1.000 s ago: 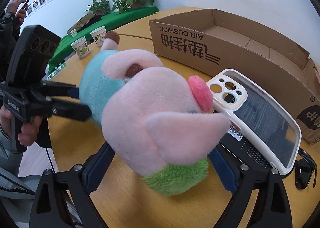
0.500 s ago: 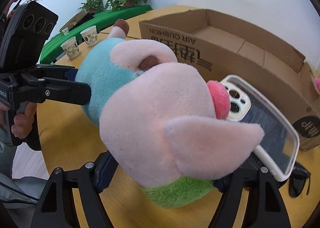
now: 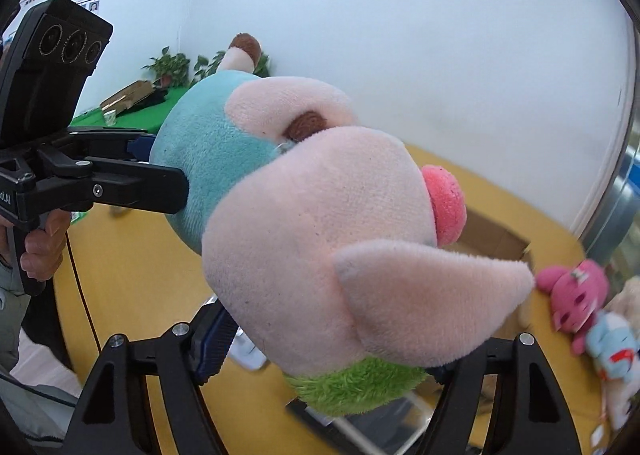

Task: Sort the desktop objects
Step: 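Lift the pig plush with the right tool and carry it over the cardboard box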

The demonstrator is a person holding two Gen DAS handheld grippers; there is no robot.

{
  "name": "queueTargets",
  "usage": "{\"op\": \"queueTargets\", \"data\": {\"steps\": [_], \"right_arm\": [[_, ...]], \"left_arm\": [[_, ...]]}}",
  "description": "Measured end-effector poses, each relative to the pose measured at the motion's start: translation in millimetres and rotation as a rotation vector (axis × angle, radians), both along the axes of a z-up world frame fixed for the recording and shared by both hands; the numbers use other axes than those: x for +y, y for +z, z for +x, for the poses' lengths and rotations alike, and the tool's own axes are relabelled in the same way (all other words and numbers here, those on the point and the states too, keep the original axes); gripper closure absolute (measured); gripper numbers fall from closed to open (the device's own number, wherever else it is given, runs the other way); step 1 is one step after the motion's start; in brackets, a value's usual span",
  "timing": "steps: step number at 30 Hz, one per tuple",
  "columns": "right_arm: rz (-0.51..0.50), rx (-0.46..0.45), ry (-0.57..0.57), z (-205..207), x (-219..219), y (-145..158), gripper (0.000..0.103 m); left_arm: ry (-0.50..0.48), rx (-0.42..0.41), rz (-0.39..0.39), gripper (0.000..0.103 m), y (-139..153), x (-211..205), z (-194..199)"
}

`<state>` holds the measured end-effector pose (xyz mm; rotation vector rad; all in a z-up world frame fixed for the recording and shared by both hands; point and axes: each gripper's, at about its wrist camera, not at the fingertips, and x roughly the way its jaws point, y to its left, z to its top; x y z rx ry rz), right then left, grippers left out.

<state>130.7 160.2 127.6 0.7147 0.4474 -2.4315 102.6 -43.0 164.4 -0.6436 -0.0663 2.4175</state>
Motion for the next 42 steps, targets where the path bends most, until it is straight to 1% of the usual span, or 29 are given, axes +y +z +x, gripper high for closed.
{"op": "queueTargets", "data": {"steps": [4,9,13,15,17,20,24,27,30,31,34,36,39,42], "right_arm": [[0.011,0.101,-0.009,-28,4,44,0.028],[0.008,0.173,0.002,-73,2,83,0.028],[0.017,0.201,0.012,-122,-10,106,0.028],[0.011,0.190,0.020,-148,-15,109,0.028],[0.012,0.176,0.026,-173,-21,106,0.028],[0.019,0.129,0.035,-214,-27,91,0.028],[0.034,0.038,0.049,-264,-37,49,0.029],[0.029,-0.048,0.066,-297,-41,4,0.029],[0.007,-0.159,0.079,-329,-42,-43,0.029],[0.005,-0.192,0.080,-339,-43,-59,0.029],[0.012,-0.263,0.075,-358,-49,-94,0.029],[0.016,-0.301,0.072,-366,-53,-113,0.029],[0.034,-0.345,0.079,-372,-58,-134,0.028],[0.064,-0.379,0.092,-374,-64,-150,0.028]], "left_arm": [[-0.016,0.097,0.005,0.036,39,3,-24],[-0.002,0.187,0.001,0.036,80,3,-65],[0.016,0.207,0.014,0.036,97,-6,-104],[0.029,0.210,0.016,0.036,101,-10,-126],[0.044,0.195,0.019,0.036,99,-14,-146],[0.067,0.134,0.022,0.036,83,-18,-184],[0.095,0.012,0.031,0.036,44,-24,-227],[0.123,-0.094,0.023,0.036,8,-25,-257],[0.148,-0.203,-0.018,0.036,-31,-21,-283],[0.156,-0.236,-0.021,0.036,-41,-20,-291],[0.184,-0.333,-0.028,0.036,-71,-20,-309],[0.200,-0.383,-0.038,0.036,-87,-20,-316],[0.219,-0.446,-0.059,0.036,-103,-19,-319],[0.232,-0.531,-0.051,0.036,-121,-29,-319]]}}
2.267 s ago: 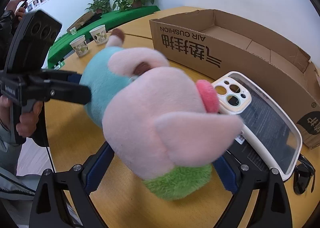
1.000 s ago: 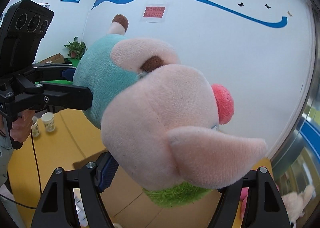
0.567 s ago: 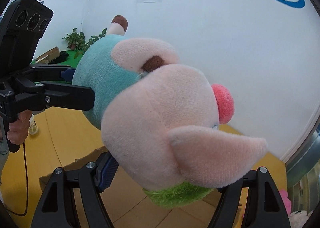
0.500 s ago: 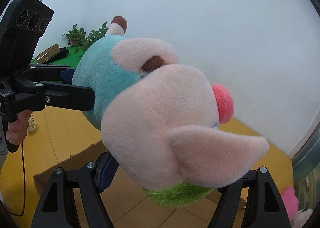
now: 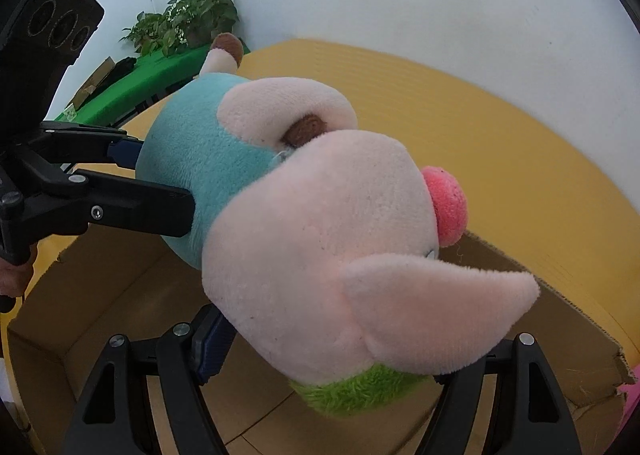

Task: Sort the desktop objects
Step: 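Lift the pig plush with the right tool and carry it over the cardboard box, then open the right tool to drop the pig plush into the box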

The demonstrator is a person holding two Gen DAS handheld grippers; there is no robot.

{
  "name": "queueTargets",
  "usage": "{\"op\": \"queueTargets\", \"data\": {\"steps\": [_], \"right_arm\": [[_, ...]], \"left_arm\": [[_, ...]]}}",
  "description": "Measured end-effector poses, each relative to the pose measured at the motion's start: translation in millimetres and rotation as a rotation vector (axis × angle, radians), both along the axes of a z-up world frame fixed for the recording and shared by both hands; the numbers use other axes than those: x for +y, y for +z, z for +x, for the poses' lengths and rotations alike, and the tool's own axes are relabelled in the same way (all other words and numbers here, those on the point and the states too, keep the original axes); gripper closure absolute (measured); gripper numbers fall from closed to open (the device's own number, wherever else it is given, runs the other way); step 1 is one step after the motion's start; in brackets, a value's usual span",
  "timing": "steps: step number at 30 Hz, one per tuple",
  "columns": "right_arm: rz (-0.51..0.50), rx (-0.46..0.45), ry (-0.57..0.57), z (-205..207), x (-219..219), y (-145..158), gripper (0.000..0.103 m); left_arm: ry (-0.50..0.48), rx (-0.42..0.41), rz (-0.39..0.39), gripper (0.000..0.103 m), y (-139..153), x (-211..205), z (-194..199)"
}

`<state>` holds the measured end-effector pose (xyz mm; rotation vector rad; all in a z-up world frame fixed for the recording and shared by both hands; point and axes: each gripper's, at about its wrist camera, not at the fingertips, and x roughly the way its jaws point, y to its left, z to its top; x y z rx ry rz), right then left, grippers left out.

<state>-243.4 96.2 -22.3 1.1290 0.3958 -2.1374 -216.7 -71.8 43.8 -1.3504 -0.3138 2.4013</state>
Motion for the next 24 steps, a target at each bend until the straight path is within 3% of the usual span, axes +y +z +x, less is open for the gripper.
{"op": "queueTargets", "data": {"steps": [3,6,10,15,18,24], "right_arm": [[0.049,-0.044,-0.005,-5,-9,-16,0.028],[0.053,-0.067,-0.040,-9,-18,-23,0.016],[0.056,-0.074,-0.064,-6,-15,-24,0.009],[-0.030,-0.027,-0.099,22,16,22,0.003],[-0.054,0.070,-0.144,54,41,67,0.001],[-0.138,0.240,-0.201,143,65,134,0.000]], "left_arm": [[0.021,-0.057,-0.027,0.036,-15,-9,-2],[0.029,-0.045,-0.064,0.032,-12,-7,-6],[0.049,-0.031,-0.056,0.029,-6,-17,1],[0.101,0.164,-0.143,0.031,38,-30,44],[0.115,0.296,-0.180,0.030,73,-33,87],[0.191,0.471,-0.279,0.023,120,-13,171]]}}
